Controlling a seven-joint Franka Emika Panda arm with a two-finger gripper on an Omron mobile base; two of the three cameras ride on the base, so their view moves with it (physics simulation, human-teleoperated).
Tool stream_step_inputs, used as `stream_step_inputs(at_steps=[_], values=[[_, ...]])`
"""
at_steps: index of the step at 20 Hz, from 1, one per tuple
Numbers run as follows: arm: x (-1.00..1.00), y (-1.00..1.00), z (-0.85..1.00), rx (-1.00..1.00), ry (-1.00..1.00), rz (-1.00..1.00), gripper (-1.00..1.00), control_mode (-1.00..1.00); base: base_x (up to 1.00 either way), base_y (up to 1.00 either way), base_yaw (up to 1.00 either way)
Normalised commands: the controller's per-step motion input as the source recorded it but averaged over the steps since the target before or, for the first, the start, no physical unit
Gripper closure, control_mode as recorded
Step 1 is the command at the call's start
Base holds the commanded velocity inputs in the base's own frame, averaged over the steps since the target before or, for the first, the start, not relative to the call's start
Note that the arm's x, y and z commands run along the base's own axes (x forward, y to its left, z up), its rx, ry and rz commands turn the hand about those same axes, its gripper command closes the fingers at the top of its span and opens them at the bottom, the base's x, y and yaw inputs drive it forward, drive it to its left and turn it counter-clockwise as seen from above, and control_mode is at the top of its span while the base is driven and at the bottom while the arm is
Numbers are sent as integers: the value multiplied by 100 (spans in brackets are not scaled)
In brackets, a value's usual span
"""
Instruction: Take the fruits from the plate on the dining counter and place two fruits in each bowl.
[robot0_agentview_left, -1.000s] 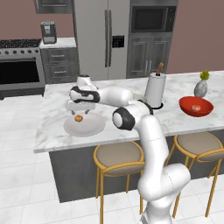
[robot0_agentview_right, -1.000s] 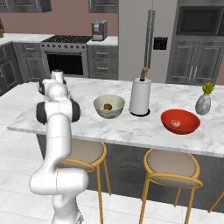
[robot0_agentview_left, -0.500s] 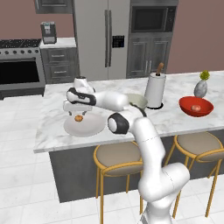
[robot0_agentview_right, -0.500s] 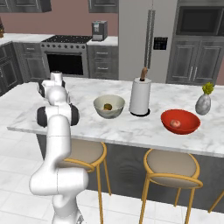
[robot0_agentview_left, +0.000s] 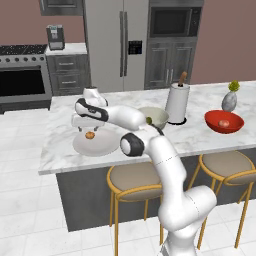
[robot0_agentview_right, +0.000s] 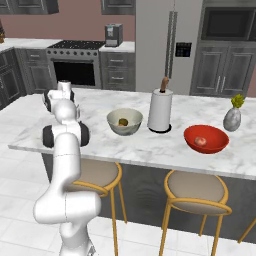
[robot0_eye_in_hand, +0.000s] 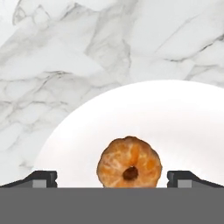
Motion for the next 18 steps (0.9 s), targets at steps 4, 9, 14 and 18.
stream_step_inputs(at_steps=[4,9,14,18], values=[[-8,0,-15,0,0,-1,-100,-100,0,0,0],[0,-11,-24,-2,1,-4,-100,-100,0,0,0],[0,-11,-24,-2,0,-5,-100,-100,0,0,0],[0,-1,-17,0,0,-3,-100,-100,0,0,0]])
